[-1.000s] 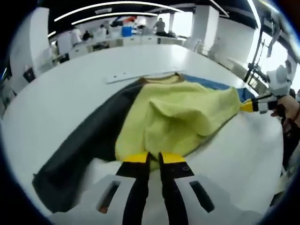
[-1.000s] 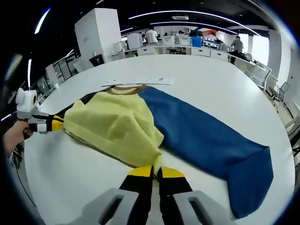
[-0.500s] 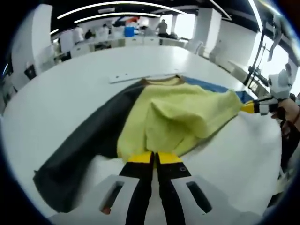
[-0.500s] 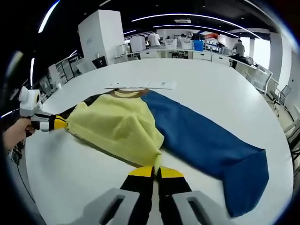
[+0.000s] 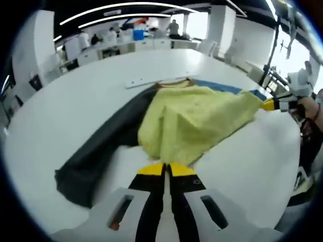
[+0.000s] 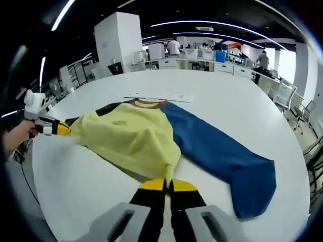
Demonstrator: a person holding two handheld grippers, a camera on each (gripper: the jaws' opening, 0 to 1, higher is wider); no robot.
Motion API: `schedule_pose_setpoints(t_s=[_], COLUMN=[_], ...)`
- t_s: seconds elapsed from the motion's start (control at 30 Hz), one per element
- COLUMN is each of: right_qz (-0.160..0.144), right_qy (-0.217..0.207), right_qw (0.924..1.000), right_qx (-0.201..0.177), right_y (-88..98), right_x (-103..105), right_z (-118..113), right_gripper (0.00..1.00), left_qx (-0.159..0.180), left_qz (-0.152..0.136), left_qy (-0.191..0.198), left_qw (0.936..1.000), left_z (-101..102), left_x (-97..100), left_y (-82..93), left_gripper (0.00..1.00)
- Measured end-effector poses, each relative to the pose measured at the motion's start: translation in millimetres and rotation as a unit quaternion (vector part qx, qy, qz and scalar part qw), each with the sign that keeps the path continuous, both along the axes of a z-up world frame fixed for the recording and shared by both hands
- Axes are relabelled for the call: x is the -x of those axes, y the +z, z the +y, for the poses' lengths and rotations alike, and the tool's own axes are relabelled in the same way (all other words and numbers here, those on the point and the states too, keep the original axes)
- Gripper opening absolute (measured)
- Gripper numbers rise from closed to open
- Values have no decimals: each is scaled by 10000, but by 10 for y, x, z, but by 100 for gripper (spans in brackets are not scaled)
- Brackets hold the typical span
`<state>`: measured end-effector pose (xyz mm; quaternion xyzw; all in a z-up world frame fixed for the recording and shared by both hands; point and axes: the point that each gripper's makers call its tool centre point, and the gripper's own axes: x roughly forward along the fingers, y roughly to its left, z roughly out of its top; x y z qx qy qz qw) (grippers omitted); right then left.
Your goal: Fold the garment on the visible template until the final outline fits inside the template.
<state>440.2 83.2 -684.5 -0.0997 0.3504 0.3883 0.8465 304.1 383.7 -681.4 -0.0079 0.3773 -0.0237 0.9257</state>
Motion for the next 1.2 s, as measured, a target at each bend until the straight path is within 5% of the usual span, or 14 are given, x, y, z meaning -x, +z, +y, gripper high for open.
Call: schedule_pose_setpoints(t_s=[0.73, 1.2], right_qz=[178, 191], right_qy=[333, 336], right_qw=[9993, 9993], right_qx=[-70, 26], right_y=[66, -27], right_x=[640, 1057], right_z=[-220, -373], right_gripper=[0, 0], left_qx=[-114, 60], left_qz=[147, 396], left_qy=[-328, -200], left_qw=[9993, 9990], left_z=[-197, -318], left_x=[573, 952], left_y=[83, -35], left_gripper=[0, 0])
